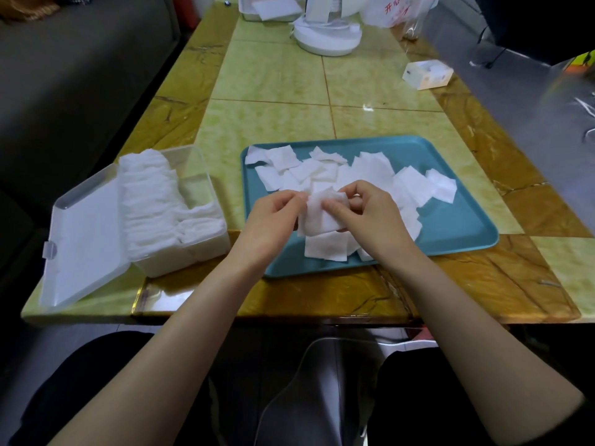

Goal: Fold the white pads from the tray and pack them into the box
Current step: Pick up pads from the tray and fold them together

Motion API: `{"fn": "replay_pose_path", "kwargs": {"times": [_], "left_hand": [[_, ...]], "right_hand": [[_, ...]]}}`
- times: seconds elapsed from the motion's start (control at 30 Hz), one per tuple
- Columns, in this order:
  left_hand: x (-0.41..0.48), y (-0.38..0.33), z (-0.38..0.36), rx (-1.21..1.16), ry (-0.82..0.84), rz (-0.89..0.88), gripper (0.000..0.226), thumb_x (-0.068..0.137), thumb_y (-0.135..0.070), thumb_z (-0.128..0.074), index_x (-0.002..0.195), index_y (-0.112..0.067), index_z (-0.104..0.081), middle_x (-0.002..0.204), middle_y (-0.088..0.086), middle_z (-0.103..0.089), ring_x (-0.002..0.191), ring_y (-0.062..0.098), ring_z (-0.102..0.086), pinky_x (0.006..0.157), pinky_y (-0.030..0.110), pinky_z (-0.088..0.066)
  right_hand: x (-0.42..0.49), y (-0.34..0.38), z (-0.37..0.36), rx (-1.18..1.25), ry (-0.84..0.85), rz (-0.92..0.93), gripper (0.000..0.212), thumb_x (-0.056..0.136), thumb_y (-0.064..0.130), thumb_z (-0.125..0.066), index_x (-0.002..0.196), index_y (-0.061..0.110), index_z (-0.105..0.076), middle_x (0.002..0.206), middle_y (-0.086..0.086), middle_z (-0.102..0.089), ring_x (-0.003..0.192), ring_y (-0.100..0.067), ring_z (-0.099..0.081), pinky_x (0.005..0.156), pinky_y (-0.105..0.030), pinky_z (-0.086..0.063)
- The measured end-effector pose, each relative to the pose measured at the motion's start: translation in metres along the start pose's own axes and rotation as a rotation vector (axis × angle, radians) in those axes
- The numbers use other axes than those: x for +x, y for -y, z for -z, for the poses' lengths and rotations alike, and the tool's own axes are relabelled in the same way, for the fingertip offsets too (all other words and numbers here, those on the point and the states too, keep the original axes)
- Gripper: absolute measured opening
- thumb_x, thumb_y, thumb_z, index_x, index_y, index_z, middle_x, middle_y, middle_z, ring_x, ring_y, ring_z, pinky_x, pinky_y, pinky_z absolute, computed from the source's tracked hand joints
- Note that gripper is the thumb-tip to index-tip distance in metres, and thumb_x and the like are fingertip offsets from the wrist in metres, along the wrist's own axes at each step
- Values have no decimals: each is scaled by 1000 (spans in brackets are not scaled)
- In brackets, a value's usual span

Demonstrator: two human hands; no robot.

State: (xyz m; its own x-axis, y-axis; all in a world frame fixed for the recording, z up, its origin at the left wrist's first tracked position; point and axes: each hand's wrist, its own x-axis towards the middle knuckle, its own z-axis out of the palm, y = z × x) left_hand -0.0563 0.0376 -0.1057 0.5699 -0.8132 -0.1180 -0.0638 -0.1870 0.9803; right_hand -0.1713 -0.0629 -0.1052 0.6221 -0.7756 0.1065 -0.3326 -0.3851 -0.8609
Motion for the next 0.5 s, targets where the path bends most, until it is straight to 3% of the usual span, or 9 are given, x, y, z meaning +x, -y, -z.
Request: {"fn": "replay_pose_path", "kwargs": {"times": [0.1,0.23,0.33,0.43,0.5], "left_hand": [[-4,-2,-1,-7,45,-30,24,92,-33,-60,91,-12,-71,86,0,-71,86,18,-65,85,38,-50],[-3,2,2,130,-27,-110,6,86,-20,-68,87,-26,-68,79,-3,-70,78,14,-65,73,33,-51],[2,5,9,177,-116,-157,23,88,-12,-62,79,-33,-64,74,-8,-66,75,11,-61,70,31,-49],[3,3,13,160,-135,-156,24,88,-10,-60,80,-33,-64,76,-8,-66,78,13,-62,74,36,-52],[2,2,14,151,-132,-148,25,89,-10,-60,80,-33,-64,77,-7,-66,83,17,-64,78,44,-55]], "right_hand": [[-3,2,-6,-15,-19,-38,17,85,33,-64,76,27,-52,68,7,-61,68,-7,-59,60,-17,-43],[-3,4,-6,-21,43,-4,13,86,33,-63,83,22,-59,75,6,-65,73,-7,-62,64,-16,-48],[-1,-2,1,-56,105,13,26,84,28,-68,107,21,-57,89,9,-62,82,-6,-59,74,-18,-47],[-4,-13,3,-475,305,31,54,80,31,-71,127,22,-47,112,2,-52,103,-14,-48,85,-25,-40],[-7,-15,2,-644,360,63,49,80,35,-70,124,21,-51,113,0,-50,108,-18,-42,83,-29,-36]]}}
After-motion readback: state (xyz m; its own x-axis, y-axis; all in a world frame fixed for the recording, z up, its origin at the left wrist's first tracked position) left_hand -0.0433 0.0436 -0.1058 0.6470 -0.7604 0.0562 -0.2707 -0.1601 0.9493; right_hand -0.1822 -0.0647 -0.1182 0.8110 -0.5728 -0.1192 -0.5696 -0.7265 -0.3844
